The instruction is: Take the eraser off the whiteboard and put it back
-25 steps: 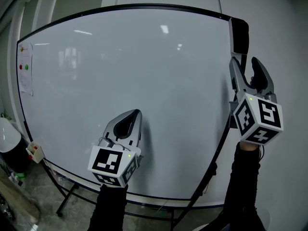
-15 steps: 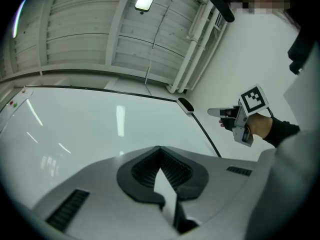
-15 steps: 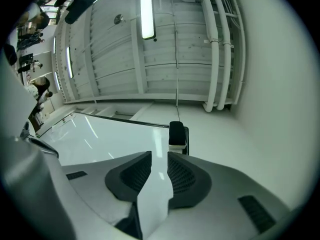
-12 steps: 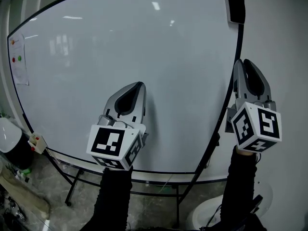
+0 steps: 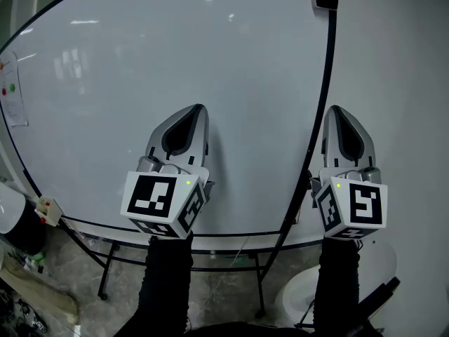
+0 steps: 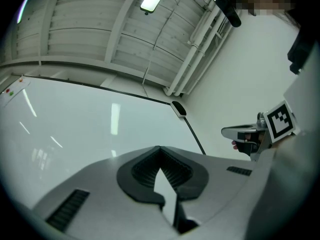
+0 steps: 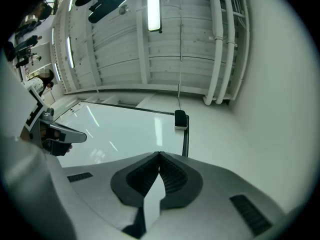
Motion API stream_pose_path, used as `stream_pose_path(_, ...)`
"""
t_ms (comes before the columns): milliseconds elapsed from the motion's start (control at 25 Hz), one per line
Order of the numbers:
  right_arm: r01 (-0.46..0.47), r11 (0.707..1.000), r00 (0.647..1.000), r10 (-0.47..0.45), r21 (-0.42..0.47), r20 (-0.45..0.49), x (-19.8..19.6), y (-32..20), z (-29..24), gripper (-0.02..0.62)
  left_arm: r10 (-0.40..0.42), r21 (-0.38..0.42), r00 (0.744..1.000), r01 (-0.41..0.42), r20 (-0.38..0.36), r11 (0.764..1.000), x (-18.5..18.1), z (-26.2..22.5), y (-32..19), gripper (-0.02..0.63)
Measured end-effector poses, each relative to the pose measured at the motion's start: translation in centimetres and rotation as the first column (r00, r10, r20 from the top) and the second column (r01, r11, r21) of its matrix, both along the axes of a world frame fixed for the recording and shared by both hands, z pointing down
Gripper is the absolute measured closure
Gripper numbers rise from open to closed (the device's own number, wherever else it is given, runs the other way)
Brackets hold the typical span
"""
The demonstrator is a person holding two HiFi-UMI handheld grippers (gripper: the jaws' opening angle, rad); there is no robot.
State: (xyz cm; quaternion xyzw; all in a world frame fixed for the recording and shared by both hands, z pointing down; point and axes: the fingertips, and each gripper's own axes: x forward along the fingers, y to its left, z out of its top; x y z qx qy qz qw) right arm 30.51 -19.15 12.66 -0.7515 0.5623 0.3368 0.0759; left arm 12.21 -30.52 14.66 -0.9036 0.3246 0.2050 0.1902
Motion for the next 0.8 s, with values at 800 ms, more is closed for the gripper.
stream_pose_path(800,0.003,0.997,1.000,0.000,-0.082,0.030,0.3,-0.9,2.8,0.588,0.024,-0.018,1.000,-0.024,0.002,1.000,1.1,0.8,-0.9,0.600)
